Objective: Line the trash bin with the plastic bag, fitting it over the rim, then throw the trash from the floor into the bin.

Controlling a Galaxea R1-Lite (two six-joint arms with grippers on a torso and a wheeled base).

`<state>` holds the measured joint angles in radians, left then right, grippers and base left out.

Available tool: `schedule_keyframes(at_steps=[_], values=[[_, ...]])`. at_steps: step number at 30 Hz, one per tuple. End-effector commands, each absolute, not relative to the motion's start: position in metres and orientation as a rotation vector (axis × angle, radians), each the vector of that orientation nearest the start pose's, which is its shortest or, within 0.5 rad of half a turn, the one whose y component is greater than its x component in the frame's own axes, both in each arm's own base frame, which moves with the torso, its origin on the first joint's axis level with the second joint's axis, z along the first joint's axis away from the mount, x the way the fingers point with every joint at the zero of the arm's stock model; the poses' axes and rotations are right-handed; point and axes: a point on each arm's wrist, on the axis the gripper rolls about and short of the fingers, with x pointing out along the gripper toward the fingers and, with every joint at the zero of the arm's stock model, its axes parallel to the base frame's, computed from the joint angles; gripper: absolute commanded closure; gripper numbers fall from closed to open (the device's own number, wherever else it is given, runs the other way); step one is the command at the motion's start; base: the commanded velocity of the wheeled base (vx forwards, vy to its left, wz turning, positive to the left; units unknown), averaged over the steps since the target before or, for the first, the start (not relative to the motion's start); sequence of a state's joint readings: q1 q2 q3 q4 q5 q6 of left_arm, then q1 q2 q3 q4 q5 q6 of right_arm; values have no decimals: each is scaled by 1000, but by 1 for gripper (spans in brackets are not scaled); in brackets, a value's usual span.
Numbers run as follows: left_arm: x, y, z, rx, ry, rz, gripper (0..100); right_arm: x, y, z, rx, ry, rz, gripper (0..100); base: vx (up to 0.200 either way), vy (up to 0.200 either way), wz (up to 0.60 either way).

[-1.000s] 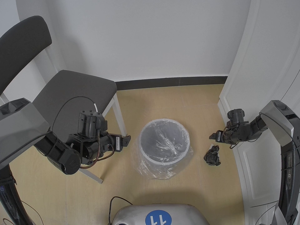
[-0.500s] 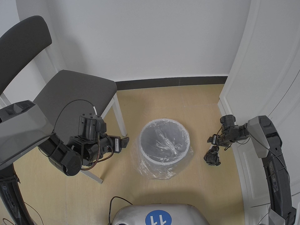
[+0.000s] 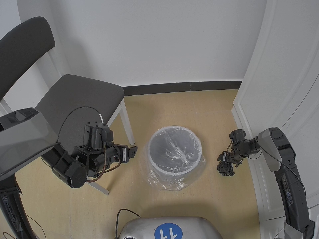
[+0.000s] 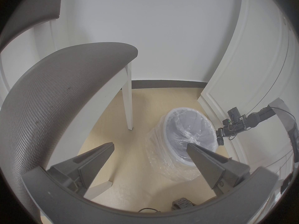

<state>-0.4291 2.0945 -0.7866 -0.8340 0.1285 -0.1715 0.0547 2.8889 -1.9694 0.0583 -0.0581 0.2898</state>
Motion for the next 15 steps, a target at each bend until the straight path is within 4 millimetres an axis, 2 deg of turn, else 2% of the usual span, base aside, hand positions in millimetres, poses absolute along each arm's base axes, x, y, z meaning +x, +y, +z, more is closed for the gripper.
schedule_keyframes(at_steps=[1, 5, 9, 13, 14, 15], values=[[328, -147, 63, -36, 482, -254, 0, 512, 27, -103, 209, 974, -144, 100, 0, 0, 0], [327, -148, 65, -36, 479, -256, 0, 508, 29, -98, 206, 980, -145, 100, 0, 0, 0], [325, -147, 68, -40, 472, -257, 0, 498, 34, -81, 208, 989, -135, 100, 0, 0, 0], [319, -144, 83, -52, 439, -262, 0, 484, 36, -33, 232, 897, -116, 100, 0, 0, 0], [318, -144, 85, -52, 436, -262, 0, 483, 36, -29, 233, 891, -115, 100, 0, 0, 0], [316, -143, 92, -56, 418, -264, 0, 473, 37, 1, 237, 854, -101, 100, 0, 0, 0]])
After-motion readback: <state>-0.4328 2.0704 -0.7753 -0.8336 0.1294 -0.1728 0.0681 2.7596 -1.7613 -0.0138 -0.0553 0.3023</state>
